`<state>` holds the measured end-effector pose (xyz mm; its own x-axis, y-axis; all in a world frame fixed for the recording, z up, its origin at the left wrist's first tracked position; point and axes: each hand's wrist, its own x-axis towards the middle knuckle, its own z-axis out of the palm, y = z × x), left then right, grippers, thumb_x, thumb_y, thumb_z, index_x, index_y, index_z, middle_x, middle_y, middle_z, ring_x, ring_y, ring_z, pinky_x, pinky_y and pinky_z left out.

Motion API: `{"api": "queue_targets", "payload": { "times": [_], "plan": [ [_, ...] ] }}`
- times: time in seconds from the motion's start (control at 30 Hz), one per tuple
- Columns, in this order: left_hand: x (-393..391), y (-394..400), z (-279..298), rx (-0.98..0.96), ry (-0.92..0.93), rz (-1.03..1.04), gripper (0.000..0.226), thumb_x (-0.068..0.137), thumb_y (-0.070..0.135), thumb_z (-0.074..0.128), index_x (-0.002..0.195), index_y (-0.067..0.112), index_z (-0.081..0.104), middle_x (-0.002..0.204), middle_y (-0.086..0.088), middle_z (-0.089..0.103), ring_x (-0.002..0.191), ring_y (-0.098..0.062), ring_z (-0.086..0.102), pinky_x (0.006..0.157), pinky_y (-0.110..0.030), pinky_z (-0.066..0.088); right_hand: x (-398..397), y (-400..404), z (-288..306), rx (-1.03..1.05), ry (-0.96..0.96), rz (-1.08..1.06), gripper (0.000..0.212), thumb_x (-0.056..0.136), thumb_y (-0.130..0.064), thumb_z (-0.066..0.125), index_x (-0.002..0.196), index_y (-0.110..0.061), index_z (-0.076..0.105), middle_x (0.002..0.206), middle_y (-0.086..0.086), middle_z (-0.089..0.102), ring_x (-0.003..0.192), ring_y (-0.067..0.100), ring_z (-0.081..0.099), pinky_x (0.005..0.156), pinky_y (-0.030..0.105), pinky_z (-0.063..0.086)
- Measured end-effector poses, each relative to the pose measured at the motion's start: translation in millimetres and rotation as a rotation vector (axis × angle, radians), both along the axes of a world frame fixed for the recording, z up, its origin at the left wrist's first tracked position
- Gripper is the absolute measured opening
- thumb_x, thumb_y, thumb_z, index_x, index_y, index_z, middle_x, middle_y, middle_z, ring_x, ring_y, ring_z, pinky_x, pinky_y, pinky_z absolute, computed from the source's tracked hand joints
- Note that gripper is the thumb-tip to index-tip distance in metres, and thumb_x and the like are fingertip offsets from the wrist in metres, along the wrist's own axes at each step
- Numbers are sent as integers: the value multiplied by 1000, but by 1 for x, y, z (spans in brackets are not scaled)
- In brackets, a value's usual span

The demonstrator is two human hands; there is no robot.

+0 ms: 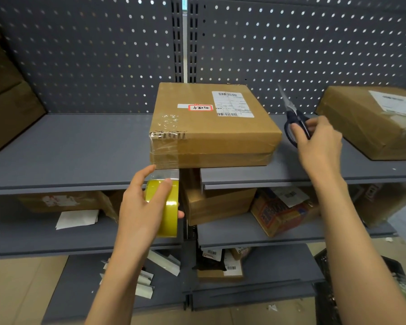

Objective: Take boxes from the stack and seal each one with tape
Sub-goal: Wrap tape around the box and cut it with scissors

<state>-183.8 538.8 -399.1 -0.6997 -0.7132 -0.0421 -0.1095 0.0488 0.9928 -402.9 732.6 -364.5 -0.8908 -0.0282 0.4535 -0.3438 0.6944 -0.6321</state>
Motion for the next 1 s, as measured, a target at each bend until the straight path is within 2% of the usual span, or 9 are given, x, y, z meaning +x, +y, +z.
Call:
{"api": "queue_targets", "payload": {
  "times": [0.1,0.2,0.23,0.4,0.5,0.63,0.8,0.9,1.0],
  "plan": [
    [0,-1,1,14,1,-1,43,93,25,58,134,30,46,103,-2,61,53,-16,69,47,-22,54,15,-7,16,-48,77,114,33,89,-33,64,109,-8,60,90,-3,60,91,17,59,80,32,48],
    [1,1,2,20,4,-4,44,94,24,57,136,31,44,95,3,59,51,-13,67,45,-18,51,30,-16,28,-44,83,253,28,80,-31,71,102,-16,63,80,-13,58,74,1,55,67,9,42],
    [1,1,3,18,6,-5,44,94,23,57,136,31,44,93,6,57,49,-11,66,43,-16,49,35,-20,30,-26,76,316,26,77,-32,74,97,-19,63,75,-15,58,69,-1,55,62,6,41],
    [0,0,8,51,-4,-28,41,94,21,56,133,29,47,88,8,55,45,-9,64,42,-14,47,53,-35,27,94,-33,519,28,64,-35,84,77,-20,64,62,-12,62,56,0,54,58,17,46],
    [1,-4,10,98,1,-28,38,93,20,58,130,29,51,84,5,61,47,-15,66,44,-19,50,58,-36,23,167,-125,611,32,63,-41,83,78,-20,63,63,-8,64,55,2,53,58,24,47],
    [1,-4,11,123,11,-29,35,94,19,57,126,31,52,79,6,61,46,-16,66,44,-19,51,60,-36,20,269,-174,673,40,61,-55,76,79,-25,58,67,-10,63,62,6,59,59,27,49],
    [0,-6,10,135,15,-47,39,94,19,56,130,33,51,88,2,63,47,-16,66,44,-20,50,59,-28,18,293,-254,714,45,60,-59,77,82,-24,58,67,-10,61,62,6,56,62,28,48],
    [0,-7,10,141,14,-52,40,94,19,56,131,34,51,88,3,62,47,-16,66,44,-20,51,60,-24,20,301,-331,758,55,54,-70,71,82,-25,56,67,-9,61,60,7,53,60,25,43],
    [0,-9,10,145,8,-62,40,94,20,57,131,36,50,100,-2,63,47,-16,66,44,-20,51,58,-22,20,343,-350,763,59,50,-73,68,83,-25,57,71,-6,63,64,10,53,60,26,41]
  ]
}}
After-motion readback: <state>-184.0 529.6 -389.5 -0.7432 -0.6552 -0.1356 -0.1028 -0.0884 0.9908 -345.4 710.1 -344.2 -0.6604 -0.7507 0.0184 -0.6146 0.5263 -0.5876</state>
